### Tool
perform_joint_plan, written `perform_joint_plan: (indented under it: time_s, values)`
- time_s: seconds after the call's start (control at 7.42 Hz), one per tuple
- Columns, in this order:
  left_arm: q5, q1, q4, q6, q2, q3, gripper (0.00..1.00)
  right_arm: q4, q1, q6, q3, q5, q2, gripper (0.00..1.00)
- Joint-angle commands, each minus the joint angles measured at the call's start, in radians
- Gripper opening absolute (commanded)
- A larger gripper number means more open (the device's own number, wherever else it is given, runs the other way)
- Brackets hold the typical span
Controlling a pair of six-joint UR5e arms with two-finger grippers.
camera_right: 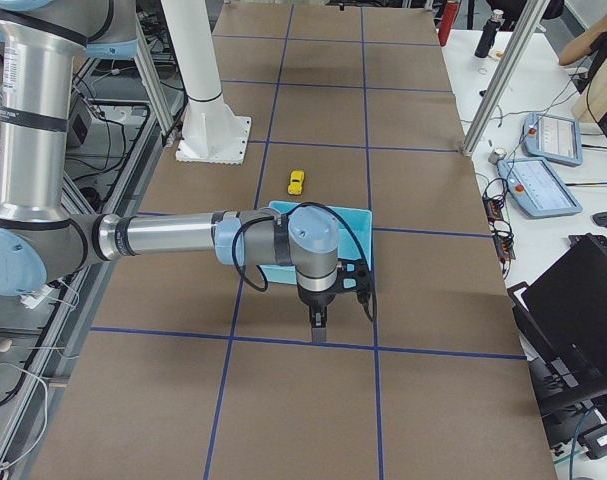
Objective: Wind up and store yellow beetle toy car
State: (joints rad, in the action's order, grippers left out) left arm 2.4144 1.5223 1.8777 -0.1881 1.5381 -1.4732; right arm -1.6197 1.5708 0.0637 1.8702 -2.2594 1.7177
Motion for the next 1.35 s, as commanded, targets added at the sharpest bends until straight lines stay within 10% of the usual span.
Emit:
perform_joint_plan:
  time_s: [0.0,0.67,1.21]
  values:
    - [0.032,0.059,-0.195,0.001,0.010,-0.044,1.00,0.012,-0.096,0.036,0.050,-0.046,-0.096,1.00]
    - [0.032,0.061,-0.371,0.044,0.004,-0.194,1.00,0.081,-0.456,0.042,0.289,-0.157,-0.191,1.00]
    - [0.032,0.061,-0.368,0.033,-0.003,-0.190,1.00,0.144,-0.716,0.048,0.317,0.023,-0.198,1.00]
